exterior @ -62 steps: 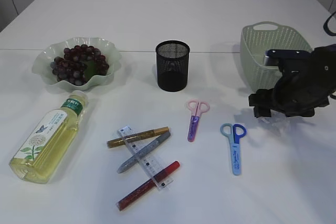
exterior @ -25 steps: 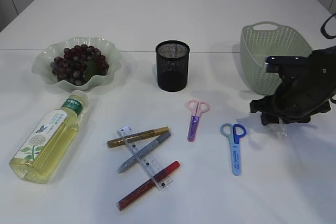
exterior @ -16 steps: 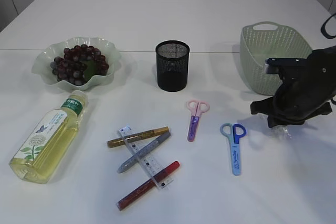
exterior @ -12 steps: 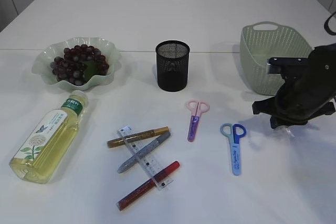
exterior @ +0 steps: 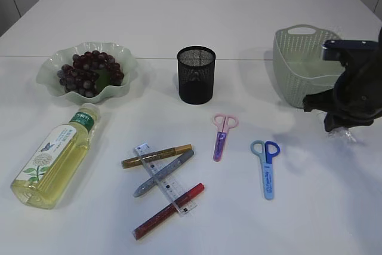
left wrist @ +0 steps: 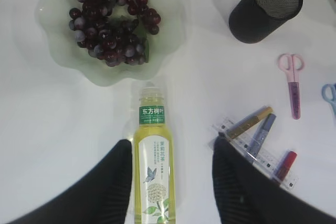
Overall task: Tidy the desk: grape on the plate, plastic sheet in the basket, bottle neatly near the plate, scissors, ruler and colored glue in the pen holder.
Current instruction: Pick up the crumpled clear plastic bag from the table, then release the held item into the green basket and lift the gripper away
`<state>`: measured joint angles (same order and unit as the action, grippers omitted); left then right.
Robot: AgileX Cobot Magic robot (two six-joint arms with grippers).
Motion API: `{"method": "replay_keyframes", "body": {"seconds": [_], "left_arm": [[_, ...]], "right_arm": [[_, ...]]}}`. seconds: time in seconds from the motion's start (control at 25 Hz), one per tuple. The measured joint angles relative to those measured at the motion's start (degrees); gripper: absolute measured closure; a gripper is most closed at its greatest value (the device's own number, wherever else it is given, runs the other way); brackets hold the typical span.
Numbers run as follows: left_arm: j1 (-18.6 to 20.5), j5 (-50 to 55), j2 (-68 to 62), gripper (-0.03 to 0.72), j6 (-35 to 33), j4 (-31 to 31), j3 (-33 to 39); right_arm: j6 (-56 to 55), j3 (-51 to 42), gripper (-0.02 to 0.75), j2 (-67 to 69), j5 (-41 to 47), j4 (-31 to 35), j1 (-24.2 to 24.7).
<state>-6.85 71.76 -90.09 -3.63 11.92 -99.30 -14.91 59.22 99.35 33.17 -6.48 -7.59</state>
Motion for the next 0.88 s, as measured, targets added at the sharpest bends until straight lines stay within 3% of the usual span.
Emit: {"method": "replay_keyframes", "body": {"seconds": [0.32, 0.88], "left_arm": [[0.0, 0.0, 0.0, 0.326, 0.0, 0.8, 0.0], [0.0, 0.0, 0.0, 0.327, 0.0, 0.9, 0.0]], "right_arm": [[1.2, 8.4, 0.666, -3.8, 8.0, -1.3, 0.0], [2.0, 38.1, 0.666, 7.3, 15.8, -6.6, 1.2]]}}
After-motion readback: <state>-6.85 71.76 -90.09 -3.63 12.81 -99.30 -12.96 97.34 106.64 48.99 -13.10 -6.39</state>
